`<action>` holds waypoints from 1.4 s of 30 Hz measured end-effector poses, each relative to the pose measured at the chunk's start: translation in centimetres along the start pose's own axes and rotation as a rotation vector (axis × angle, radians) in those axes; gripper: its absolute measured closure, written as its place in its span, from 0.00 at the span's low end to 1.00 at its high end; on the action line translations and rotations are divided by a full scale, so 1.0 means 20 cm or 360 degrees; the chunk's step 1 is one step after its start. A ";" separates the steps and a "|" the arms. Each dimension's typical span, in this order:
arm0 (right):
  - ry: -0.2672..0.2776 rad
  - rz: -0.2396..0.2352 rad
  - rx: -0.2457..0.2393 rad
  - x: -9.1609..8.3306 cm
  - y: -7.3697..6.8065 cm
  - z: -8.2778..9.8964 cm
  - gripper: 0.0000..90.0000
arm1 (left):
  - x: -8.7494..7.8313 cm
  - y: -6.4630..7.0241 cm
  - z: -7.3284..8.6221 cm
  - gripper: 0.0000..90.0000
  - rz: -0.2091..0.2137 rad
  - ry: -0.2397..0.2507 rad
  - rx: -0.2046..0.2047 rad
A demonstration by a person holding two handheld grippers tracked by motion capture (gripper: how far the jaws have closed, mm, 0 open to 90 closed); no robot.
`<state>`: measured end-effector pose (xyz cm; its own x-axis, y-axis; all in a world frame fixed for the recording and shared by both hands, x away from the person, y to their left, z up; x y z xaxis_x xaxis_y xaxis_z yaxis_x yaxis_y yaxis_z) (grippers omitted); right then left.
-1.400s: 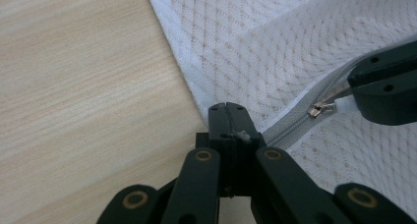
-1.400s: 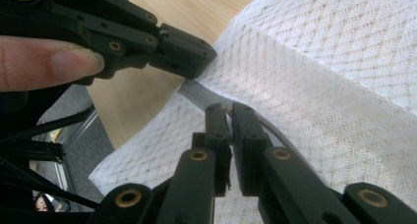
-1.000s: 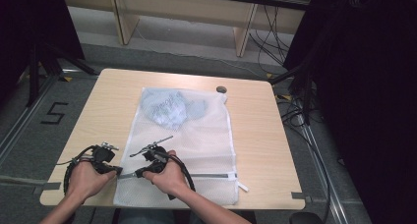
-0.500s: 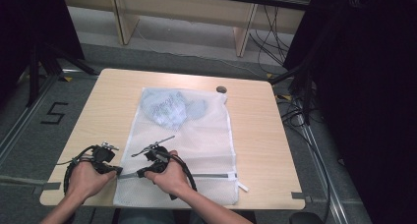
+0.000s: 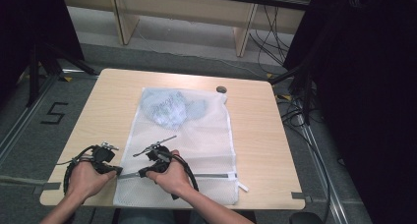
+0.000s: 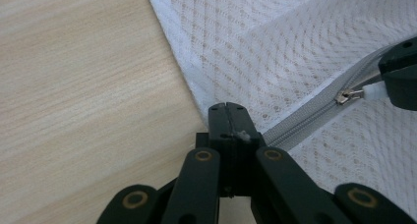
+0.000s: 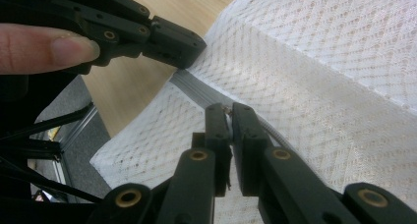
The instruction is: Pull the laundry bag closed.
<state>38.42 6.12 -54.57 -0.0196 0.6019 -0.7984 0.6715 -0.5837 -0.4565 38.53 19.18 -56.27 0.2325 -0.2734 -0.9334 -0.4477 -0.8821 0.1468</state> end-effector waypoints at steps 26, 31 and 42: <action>0.0011 0.0008 -0.0016 -0.04 0.04 0.02 0.97 | 0.00 0.00 0.00 1.00 -0.0019 0.0002 -0.0012; 0.0000 0.0022 0.0014 -0.04 0.05 0.02 0.97 | 0.00 0.00 0.00 1.00 -0.0016 -0.0001 -0.0004; 0.0017 0.0007 -0.0039 -0.05 0.06 0.03 0.97 | 0.00 0.00 0.00 1.00 -0.0015 -0.0001 -0.0001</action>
<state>38.84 4.48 -54.57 -0.0090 0.6053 -0.7959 0.6894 -0.5728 -0.4434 38.52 19.16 -56.24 0.2362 -0.2647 -0.9350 -0.4450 -0.8848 0.1381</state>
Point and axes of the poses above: each handheld gripper's, and its own axes: x roughly forward along the jaws, z roughly out of its underside, y roughly to its right, the point moved 8 cm from there along x, roughly forward along the jaws, and after that the axes turned 7 degrees about -y, right-handed, at the moved point
